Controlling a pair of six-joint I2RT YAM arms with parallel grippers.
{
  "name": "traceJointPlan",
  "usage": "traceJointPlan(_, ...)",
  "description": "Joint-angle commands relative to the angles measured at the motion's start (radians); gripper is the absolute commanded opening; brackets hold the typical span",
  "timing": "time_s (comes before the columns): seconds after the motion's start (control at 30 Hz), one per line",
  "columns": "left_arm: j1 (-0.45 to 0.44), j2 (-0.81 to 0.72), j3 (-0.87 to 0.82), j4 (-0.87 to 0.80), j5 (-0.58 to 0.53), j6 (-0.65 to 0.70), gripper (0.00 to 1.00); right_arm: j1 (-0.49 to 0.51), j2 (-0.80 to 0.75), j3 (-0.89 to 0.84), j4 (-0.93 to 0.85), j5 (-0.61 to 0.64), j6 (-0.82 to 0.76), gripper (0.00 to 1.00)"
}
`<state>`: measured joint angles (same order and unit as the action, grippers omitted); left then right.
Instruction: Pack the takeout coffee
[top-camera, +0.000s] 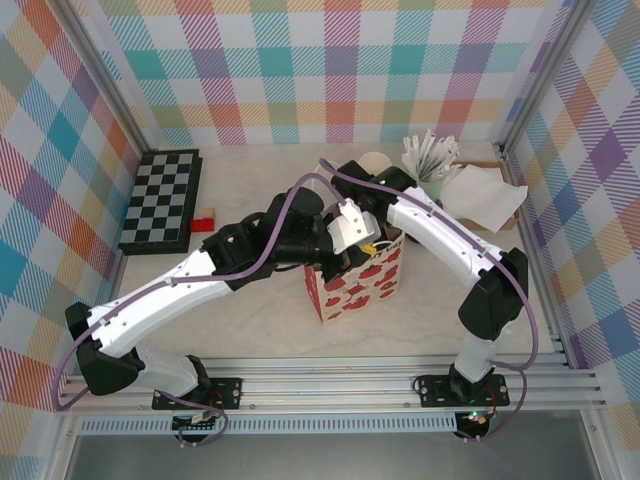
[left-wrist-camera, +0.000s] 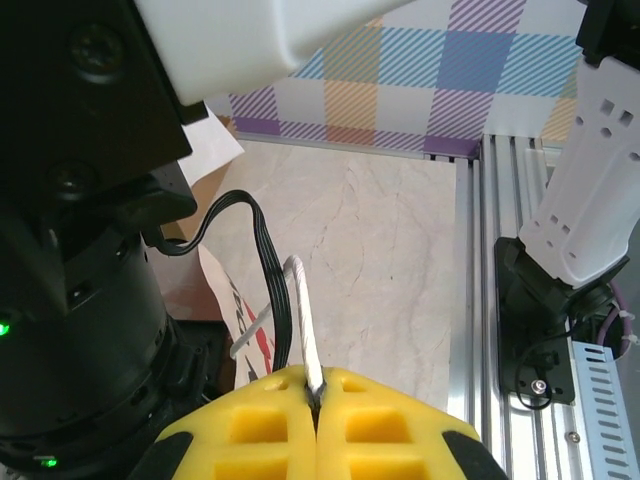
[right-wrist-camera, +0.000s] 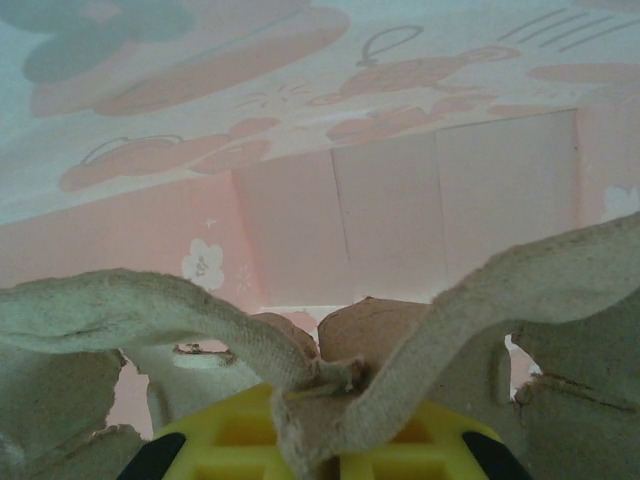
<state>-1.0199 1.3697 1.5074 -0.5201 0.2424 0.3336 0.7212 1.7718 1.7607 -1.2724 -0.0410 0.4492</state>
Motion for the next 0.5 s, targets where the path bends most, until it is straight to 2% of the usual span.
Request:
traceJointPlan(0.0, -0.008, -0.025, 0.006, 0.012, -0.001, -0.023, 0.00, 0.006, -0.034, -0.018, 0.002, -0.007, 0.015, 0.00)
traceJointPlan(0.17, -0.004, -0.018, 0.009, 0.032, -0.025, -0.066, 0.00, 0.011, -0.013, -0.010, -0.025, 0.005, 0.011, 0.00)
traceJointPlan(0.27, 0.011, -0.047, -0.016, 0.077, 0.023, -0.094, 0.00, 0.024, 0.002, 0.003, -0.052, 0.036, 0.001, 0.00)
traceJointPlan(0.47, 0.045, -0.092, -0.028, 0.059, 0.036, -0.098, 0.00, 0.034, 0.002, 0.017, -0.067, 0.062, -0.013, 0.00)
